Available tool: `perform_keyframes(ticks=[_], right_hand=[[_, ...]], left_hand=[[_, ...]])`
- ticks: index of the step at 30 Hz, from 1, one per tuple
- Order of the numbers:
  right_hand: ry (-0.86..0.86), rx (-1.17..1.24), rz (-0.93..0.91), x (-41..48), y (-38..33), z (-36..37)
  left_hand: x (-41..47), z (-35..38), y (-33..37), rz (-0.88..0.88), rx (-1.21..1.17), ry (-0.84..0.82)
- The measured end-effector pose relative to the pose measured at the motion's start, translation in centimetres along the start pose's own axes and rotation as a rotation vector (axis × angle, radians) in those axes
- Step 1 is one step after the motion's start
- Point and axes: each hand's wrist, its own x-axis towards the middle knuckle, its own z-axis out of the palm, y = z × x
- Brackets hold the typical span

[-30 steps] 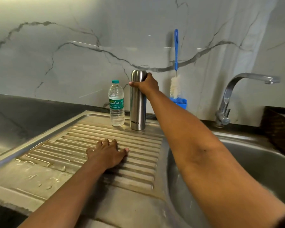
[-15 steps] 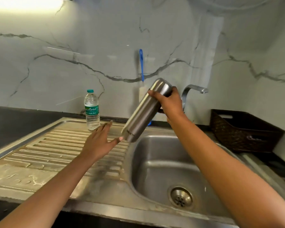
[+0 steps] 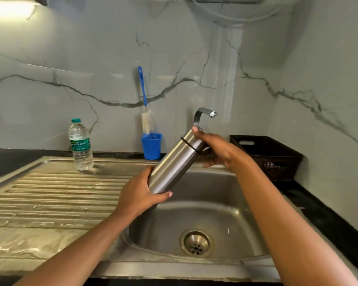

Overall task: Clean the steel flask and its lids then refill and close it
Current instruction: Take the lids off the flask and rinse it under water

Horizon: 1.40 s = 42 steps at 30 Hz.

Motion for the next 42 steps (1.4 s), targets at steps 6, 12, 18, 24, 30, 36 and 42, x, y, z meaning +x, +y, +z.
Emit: perform_keyframes(ticks=[6,12,18,24,30,36,42], right_hand=[[0.147,-0.455,0.038,2.2,0.3,1.2],[0.236,-0.365,-0.057,3.9,1.9,1.9],[-0.025,-0.147,-0.353,2.3,2.1,0.0],[-0.369,-0.307,-0.201,0.3,0.0,-3.1],[0.098,-0.682,-0.039,1.0,-1.9,0.3],[-0.264,-0.174,-0.069,1.6,-0.4,-1.9],[0.012,-0.386,0.096,0.8,-1.7,-1.0]], left_hand=[[-0.2,0.2,-1.1,0.02,0.103,0.05],[-0.2,-0.4,-1.1,-0.001,0.062,0.021],[-0.7,0.0,-1.1,-0.057,-0.118,-0.117],[-0.6,-0.3,-1.4,-0.054,-0.145,-0.129],[0.0,-0.2,-1.8,-0.035,-0.134,-0.082],[0.1,0.1,-2.1,-0.018,-0.141,-0.089],[0.2,0.6,-2.1,0.019,-0.087,-0.101]])
